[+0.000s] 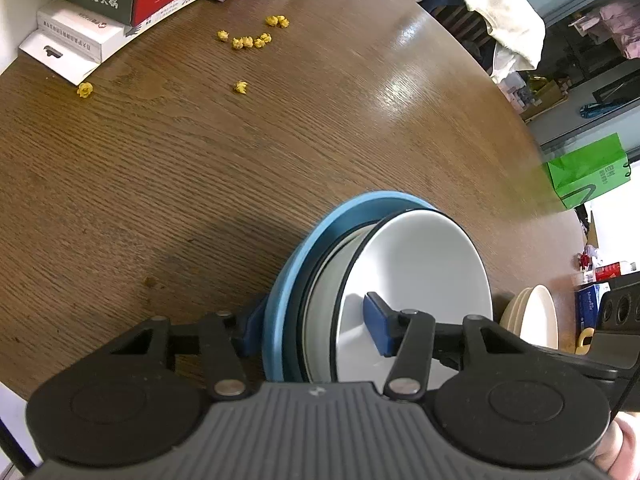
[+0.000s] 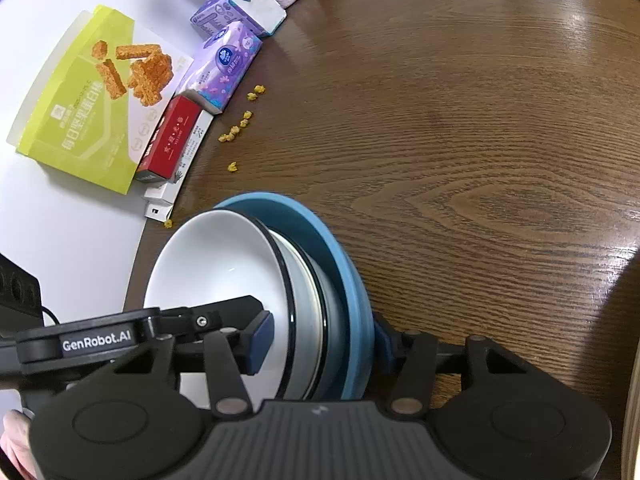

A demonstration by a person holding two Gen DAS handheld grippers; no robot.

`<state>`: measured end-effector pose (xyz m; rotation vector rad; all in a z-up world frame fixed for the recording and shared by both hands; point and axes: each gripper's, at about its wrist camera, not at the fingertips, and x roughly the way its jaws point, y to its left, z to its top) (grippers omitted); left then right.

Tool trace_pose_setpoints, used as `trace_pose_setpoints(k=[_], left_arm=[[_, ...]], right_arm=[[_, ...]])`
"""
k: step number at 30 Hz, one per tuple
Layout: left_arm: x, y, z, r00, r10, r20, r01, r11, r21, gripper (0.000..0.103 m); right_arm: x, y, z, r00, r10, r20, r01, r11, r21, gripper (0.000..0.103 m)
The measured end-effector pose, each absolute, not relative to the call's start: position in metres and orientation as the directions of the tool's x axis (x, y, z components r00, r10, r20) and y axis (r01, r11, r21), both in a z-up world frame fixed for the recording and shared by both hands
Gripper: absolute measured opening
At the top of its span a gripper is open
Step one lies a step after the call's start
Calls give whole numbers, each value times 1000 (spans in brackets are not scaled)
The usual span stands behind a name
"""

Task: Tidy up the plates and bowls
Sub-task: 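Lift the blue bowl stack and carry it toward the cream plates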

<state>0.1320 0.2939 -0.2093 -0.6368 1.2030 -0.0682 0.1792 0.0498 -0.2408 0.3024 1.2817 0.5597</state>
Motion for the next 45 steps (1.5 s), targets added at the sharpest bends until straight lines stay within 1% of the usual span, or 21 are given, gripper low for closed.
trace_pose_setpoints(k=[18,45], left_arm=[[130,291,-208,384,-362,-849,-289,826,-483,52],[123,289,-204,402,-344,-849,-287,833,-473,52]], right_arm=[[177,49,-238,200,542,-816,-218,837,502,50],[171,44,-230,235,543,-806,-223,838,499,43]])
